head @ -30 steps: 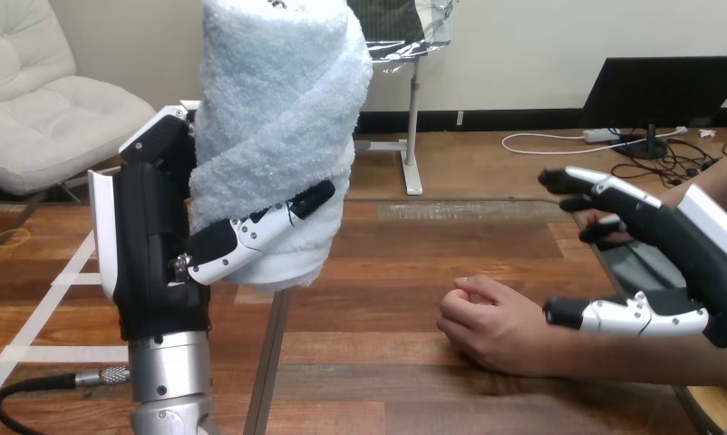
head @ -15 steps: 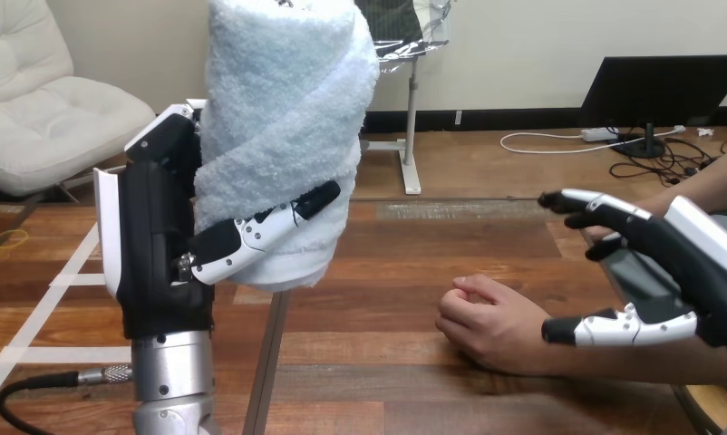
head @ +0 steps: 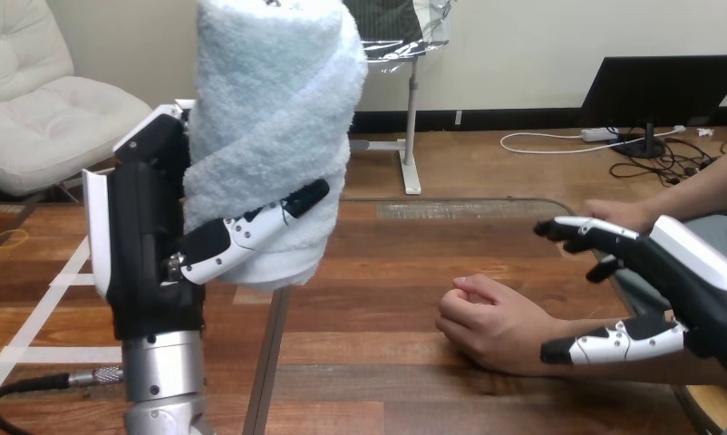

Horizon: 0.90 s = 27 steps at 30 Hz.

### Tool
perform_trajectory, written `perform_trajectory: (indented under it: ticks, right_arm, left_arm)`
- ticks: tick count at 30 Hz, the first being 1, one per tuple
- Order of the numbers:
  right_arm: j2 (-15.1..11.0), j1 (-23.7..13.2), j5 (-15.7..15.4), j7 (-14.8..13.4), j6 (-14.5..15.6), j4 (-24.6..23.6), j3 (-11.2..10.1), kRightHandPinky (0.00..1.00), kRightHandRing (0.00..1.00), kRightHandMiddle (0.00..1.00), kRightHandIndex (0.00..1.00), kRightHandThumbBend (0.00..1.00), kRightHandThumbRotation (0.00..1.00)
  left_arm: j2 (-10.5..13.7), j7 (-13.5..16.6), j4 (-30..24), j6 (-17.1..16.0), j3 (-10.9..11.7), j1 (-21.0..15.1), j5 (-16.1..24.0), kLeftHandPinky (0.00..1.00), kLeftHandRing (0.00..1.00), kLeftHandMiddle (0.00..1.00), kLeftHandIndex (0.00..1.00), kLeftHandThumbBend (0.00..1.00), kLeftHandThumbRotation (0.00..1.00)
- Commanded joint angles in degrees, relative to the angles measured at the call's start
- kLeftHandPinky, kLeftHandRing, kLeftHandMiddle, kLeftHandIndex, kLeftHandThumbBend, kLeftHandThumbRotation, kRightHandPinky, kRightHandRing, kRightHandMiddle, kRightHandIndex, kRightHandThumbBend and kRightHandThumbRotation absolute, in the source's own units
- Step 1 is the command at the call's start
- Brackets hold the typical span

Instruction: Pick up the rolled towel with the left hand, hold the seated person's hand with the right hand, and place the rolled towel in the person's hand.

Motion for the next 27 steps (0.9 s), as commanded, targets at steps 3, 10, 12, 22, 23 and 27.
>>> perform_trajectory:
  ticks: [3,10,12,22,23,27]
  right_arm:
    - [-1.96,-4.98,-1.2,-0.87,-1.54,2.78,1.26,0.7,0.85,0.88,0.87,0.95,0.38]
    - [-2.92,-6.85,-2.63,-0.49,-4.15,8.1,2.87,0.72,0.86,0.88,0.87,0.96,0.41]
    - [-3.12,-7.28,-3.01,-0.61,-4.86,9.26,3.25,0.73,0.86,0.87,0.87,0.97,0.42]
    - [-4.51,-9.95,-7.24,-1.96,-7.36,15.8,6.16,0.78,0.86,0.86,0.86,1.0,0.42]
    - [-4.55,-10.12,-7.57,-2.14,-7.44,16.14,6.36,0.79,0.86,0.86,0.86,1.0,0.42]
    - [-4.69,-10.72,-8.7,-2.67,-7.39,17.38,7.21,0.79,0.85,0.86,0.86,1.0,0.41]
  left_arm:
    - [-0.74,-0.32,-1.75,-0.55,0.33,-2.55,-0.4,0.19,0.24,0.3,0.37,0.5,0.0]
    - [-0.7,-0.48,-1.42,-0.6,0.45,-2.67,-0.51,0.19,0.24,0.3,0.37,0.5,0.0]
    - [-0.64,-0.47,-1.2,-0.78,0.53,-2.76,-0.38,0.19,0.24,0.3,0.37,0.5,0.0]
    - [-0.85,-1.03,-1.13,-0.42,0.66,-2.89,-1.37,0.19,0.24,0.3,0.37,0.5,0.0]
    - [-0.86,-1.1,-1.14,-0.36,0.68,-2.89,-1.46,0.19,0.24,0.3,0.37,0.5,0.0]
    - [-0.92,-1.11,-1.03,-0.37,0.86,-2.94,-1.39,0.19,0.24,0.3,0.37,0.5,0.0]
